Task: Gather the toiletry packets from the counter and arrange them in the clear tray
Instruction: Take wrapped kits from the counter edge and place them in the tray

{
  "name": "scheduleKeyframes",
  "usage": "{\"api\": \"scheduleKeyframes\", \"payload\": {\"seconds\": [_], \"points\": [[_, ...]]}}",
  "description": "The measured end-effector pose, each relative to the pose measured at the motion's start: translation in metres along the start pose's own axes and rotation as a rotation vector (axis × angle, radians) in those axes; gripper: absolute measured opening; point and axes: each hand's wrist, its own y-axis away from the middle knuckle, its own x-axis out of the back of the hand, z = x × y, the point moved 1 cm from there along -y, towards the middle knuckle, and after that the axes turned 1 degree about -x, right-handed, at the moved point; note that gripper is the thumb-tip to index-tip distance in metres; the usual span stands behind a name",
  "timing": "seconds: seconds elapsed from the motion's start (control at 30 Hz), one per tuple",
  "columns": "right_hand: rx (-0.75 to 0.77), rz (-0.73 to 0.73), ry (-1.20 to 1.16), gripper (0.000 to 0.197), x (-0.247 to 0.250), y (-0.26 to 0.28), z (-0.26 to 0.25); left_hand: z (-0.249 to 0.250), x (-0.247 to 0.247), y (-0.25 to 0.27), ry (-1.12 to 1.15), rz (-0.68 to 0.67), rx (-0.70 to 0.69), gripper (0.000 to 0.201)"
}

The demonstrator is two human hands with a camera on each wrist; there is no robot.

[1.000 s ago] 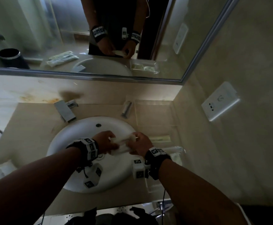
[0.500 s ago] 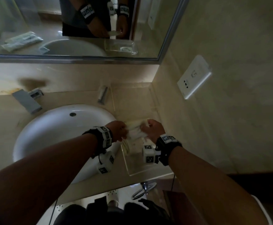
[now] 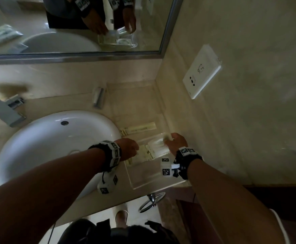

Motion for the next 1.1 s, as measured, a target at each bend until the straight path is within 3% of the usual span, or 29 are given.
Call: {"api": "scheduleKeyframes", "payload": {"seconds": [0.3, 0.47, 0.63, 0.93, 1.1], "points": [[0.039, -0.036, 0.086, 0.049, -0.021, -0.008, 0.005, -0.001, -0.021, -0.012, -0.077, -0.083, 0.028, 0.041], [0.017, 0.021, 0.156, 0.046, -0.036, -0.012, 0.013, -0.002, -0.023, -0.014, -0.068, -0.103, 0.054, 0.047], [-0.014, 0.092, 0.44, 0.055, -0.041, -0.016, 0.01, 0.0, -0.025, -0.014, -0.09, -0.115, 0.066, 0.048], [-0.036, 0.154, 0.118, 0.041, -0.048, -0.003, 0.016, -0.001, -0.029, -0.008, -0.133, -0.081, 0.036, 0.047], [0.026, 0.073, 0.198, 0.066, -0.048, 0.007, 0.02, 0.002, -0.026, -0.006, -0.118, -0.069, 0.042, 0.046]]}}
